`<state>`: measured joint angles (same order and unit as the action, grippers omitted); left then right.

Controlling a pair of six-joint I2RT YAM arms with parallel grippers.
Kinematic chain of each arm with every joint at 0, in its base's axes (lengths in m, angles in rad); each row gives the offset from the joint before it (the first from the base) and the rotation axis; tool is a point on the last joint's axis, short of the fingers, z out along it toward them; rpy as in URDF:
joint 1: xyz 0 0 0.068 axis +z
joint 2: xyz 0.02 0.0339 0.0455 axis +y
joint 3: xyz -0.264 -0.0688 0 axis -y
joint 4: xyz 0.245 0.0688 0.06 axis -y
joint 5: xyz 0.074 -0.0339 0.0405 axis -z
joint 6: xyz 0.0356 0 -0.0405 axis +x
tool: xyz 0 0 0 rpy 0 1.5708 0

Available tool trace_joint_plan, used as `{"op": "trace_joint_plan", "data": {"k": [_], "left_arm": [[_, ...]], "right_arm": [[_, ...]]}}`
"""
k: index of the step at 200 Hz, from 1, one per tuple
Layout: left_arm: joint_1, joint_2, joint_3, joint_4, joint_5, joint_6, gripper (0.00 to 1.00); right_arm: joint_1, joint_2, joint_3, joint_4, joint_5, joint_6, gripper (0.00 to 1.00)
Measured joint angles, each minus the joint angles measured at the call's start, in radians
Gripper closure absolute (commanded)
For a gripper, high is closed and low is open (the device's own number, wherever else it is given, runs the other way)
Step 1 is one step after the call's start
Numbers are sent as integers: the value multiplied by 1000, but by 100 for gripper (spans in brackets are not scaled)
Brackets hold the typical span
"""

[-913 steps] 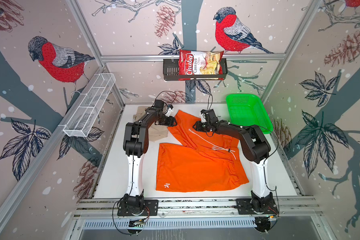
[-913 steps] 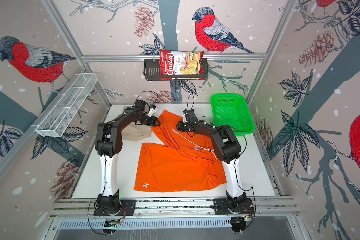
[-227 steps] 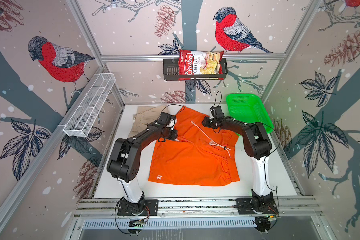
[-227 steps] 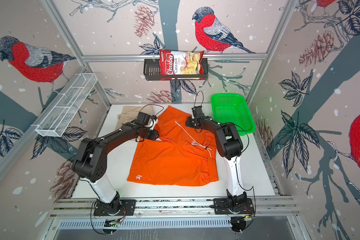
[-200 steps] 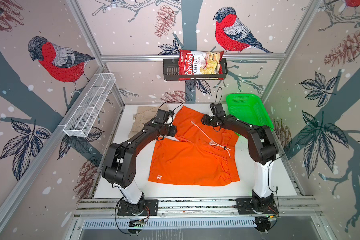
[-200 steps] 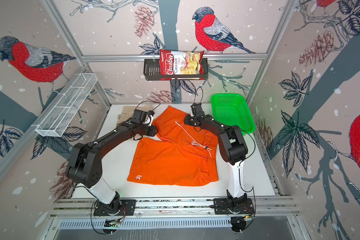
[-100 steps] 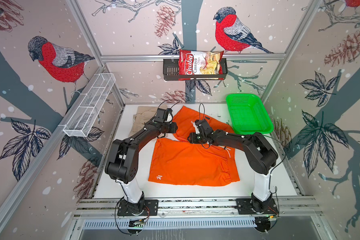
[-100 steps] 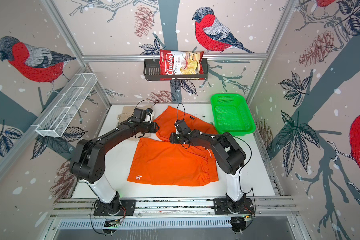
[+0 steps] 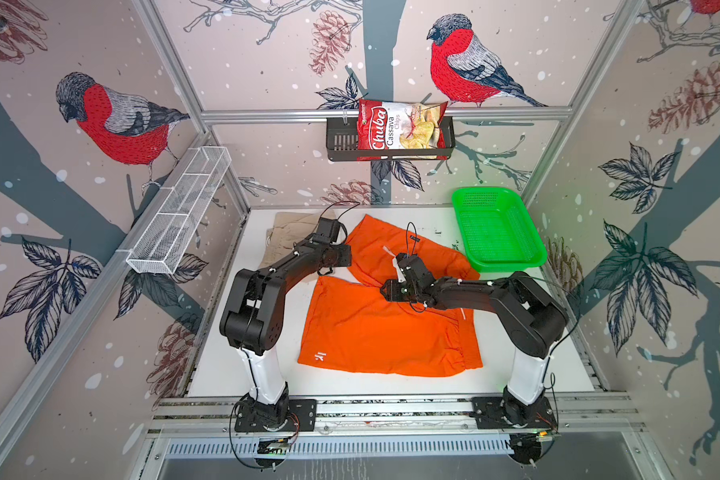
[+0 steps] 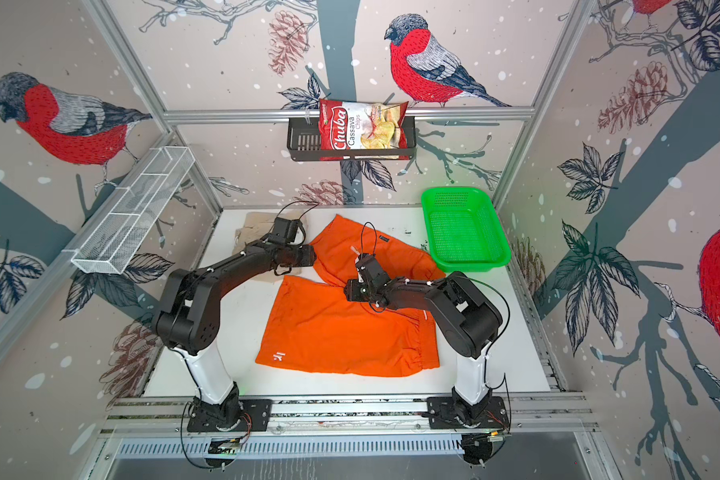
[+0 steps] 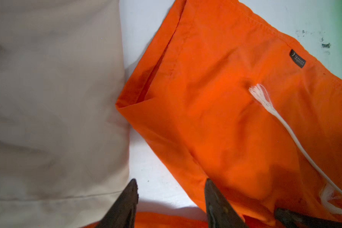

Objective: Fold and stack the shorts

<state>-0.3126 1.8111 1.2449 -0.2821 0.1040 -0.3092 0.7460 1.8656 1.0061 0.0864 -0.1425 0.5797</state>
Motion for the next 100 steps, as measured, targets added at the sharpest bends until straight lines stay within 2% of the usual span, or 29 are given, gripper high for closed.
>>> {"op": "trace_joint_plan", "data": {"k": [19,46,100], "left_arm": [[9,-82,-47,-1,-1,-16,34],[15,-247,-151,8,-3,-65,31],[20,-518,-395,4,22,-201,26]], "right_arm": [[0,-53,34,-59,0,0,44],[-4,-224,10,-57,0,19,44],[-113,-605,-286,-110,-42,142,43]]}}
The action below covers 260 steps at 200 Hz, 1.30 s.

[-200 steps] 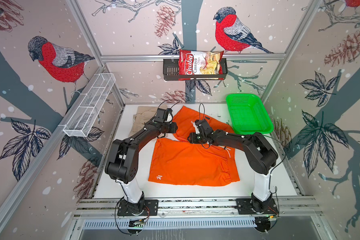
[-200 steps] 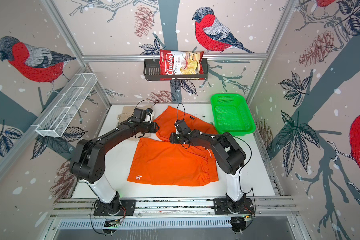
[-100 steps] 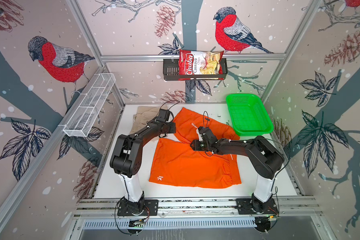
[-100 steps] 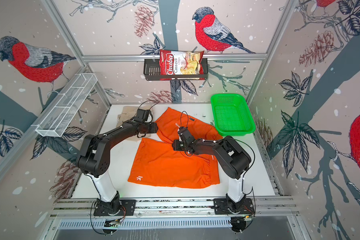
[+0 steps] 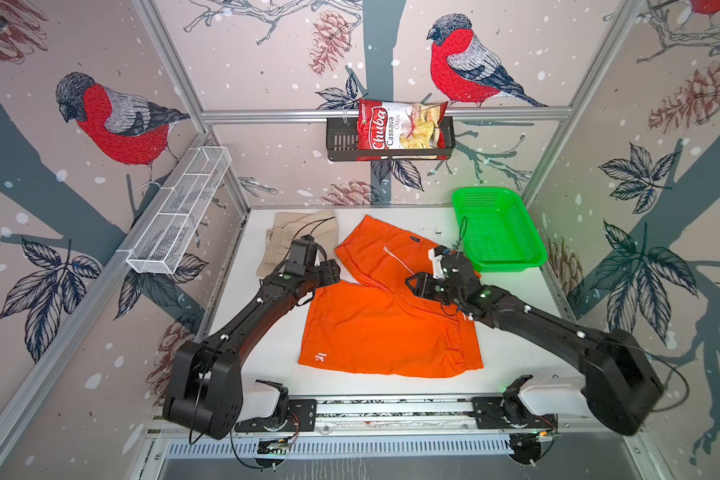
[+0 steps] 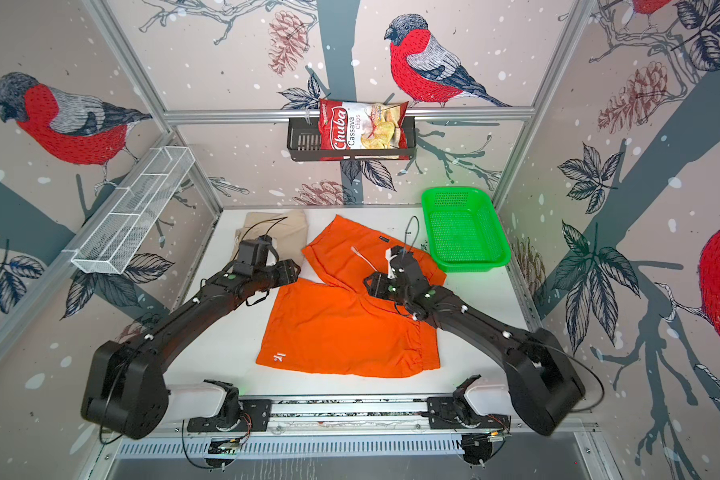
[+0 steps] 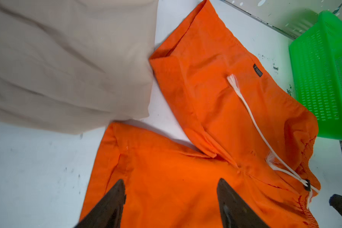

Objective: Fold and stack the shorts

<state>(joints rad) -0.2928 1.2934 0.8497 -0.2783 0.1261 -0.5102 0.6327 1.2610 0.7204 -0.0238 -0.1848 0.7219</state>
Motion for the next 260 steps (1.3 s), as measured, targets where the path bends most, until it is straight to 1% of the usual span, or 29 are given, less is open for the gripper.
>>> {"op": "trace_joint_plan", "data": {"k": [28,63,85,101,129,156,182,209,260], "left_arm": [[-1,-66,-85,5,47,-55,25],[-1,-90,-173,33,133,-96,24],[-1,-91,-204,55,171,-119,24],[-1,-97,-222,74,191,-140,24],[-1,-100,-241,94,214,-145,24],[-1,-89,-242,113,221,-147,24],[-1,-85,-254,120,230,-158,24],[-1,-71,-259,126,240,-165,24],[-1,-44,-259,146,248,-165,23]], "right_arm": [[-109,-204,-128,-77,-80,64,41],[-255,-434,-234,-232,-139,106,40],[-353,-546,-267,-364,-166,143,39],[-401,-600,-275,-462,-180,144,38],[-470,-628,-303,-604,-189,143,36],[-512,-639,-315,-721,-185,144,34],[-528,-640,-302,-806,-132,144,33],[-529,-639,-304,-838,-108,145,33],[-529,-632,-355,-847,-138,145,33]]}}
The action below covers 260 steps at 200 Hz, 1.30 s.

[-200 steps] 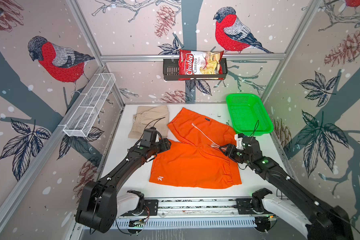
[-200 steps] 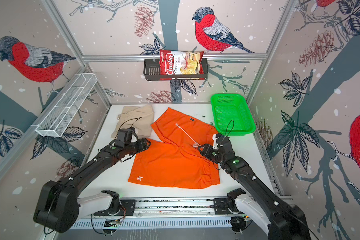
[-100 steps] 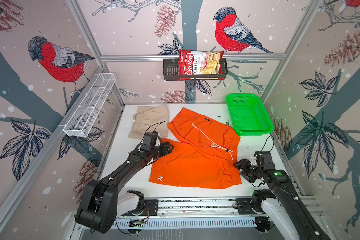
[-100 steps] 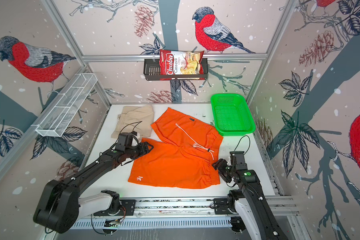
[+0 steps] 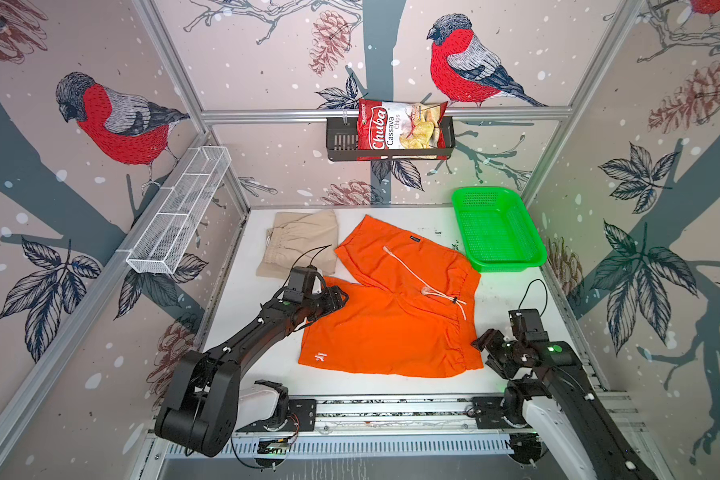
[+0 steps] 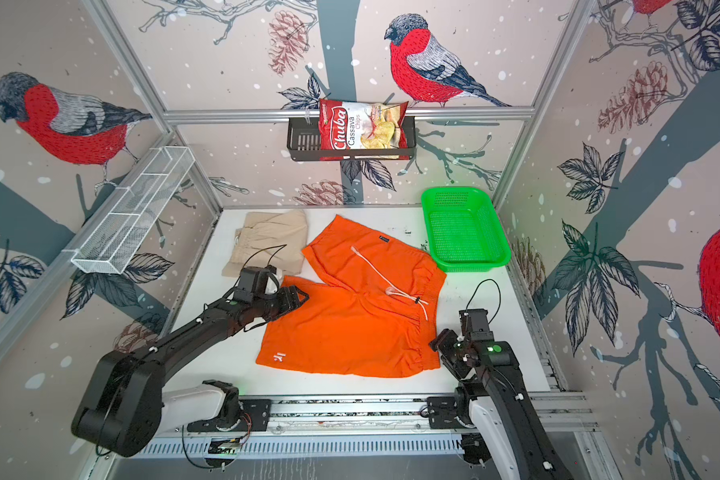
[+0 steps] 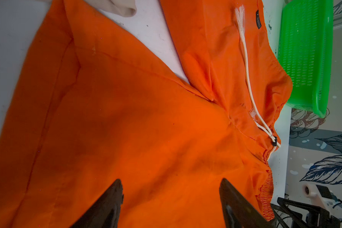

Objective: Fold and stack the shorts

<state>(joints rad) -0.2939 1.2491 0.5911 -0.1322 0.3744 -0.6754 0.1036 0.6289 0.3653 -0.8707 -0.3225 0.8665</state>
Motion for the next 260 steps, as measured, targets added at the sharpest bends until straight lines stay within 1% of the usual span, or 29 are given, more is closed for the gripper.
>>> {"op": "trace_joint_plan", "data": {"k": [19,45,58,76,92,93,95,97,117,126,132,153,179,204,260], "left_arm": [[0,2,-2,2,3,0,24],[0,2,-8,15,8,0,23],[0,1,-9,15,10,0,24],[0,-1,-10,15,11,-5,23],[0,-3,-9,14,11,-6,22],[0,-3,-8,14,11,-7,22],[0,-3,-8,14,11,-7,21],[0,-3,-7,13,11,-8,21],[0,-6,5,-1,11,-30,18],[0,-13,14,-12,11,-33,17],[0,-19,18,-18,11,-42,17],[0,-50,29,-46,10,-90,14],[0,-86,32,-93,-9,-158,11],[0,-110,45,-176,-16,-223,8],[0,-183,68,-373,-105,-385,4]], "right_arm": [[0,-3,-20,-5,-29,0,33],[0,-25,-56,0,-97,5,34],[0,-34,-77,14,-124,23,35],[1,-39,-105,64,-187,31,41],[1,-40,-125,104,-217,52,55],[1,-40,-127,106,-217,52,57],[1,-40,-129,108,-218,52,58],[1,-40,-129,109,-218,51,62],[1,-40,-141,119,-216,55,82],[1,-40,-143,124,-216,56,93],[1,-40,-144,127,-216,56,96],[1,-45,-144,129,-216,59,99],[1,-44,-137,127,-210,67,100],[1,-32,-128,124,-203,73,100],[2,-6,-102,103,-173,58,100]]}}
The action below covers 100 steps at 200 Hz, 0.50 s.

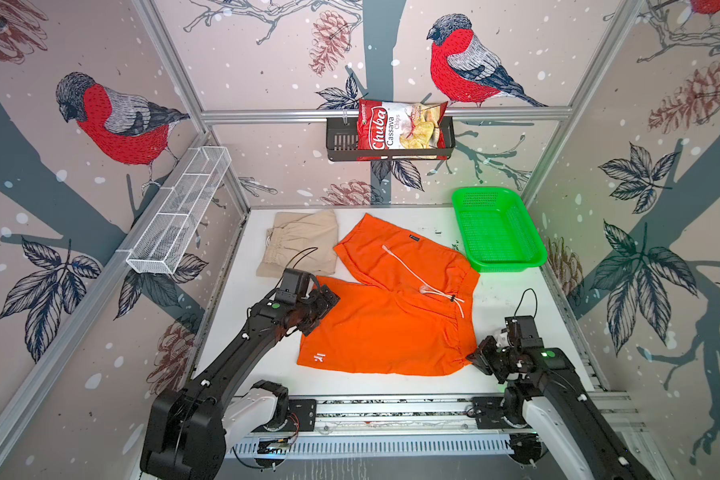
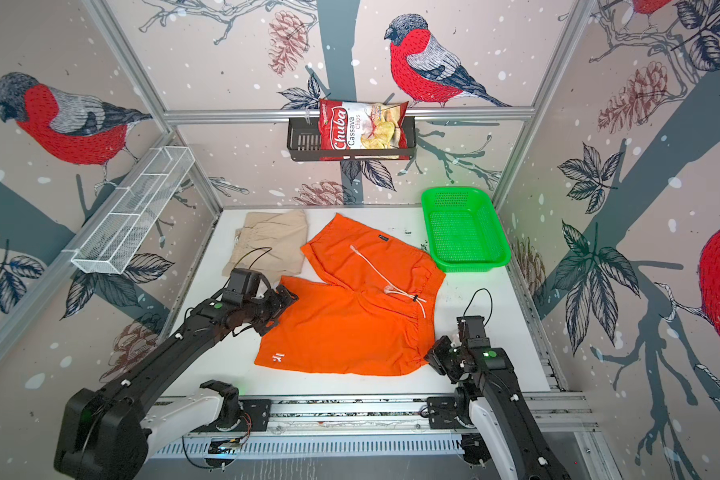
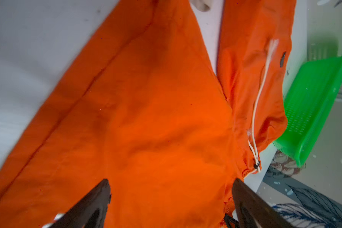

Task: Fold and stack the shorts
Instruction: 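Grasp the near leg hems with both grippers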

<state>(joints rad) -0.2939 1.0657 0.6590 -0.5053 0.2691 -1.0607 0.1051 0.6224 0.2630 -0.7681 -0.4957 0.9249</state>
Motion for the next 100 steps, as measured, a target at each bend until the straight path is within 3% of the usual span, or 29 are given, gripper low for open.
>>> {"op": "trace_joint_plan", "data": {"k": [100], "left_arm": [[44,-126,-96,-220,-56,-249,5]], "right_arm": [[2,13,4,-3,16,-15,100]]}}
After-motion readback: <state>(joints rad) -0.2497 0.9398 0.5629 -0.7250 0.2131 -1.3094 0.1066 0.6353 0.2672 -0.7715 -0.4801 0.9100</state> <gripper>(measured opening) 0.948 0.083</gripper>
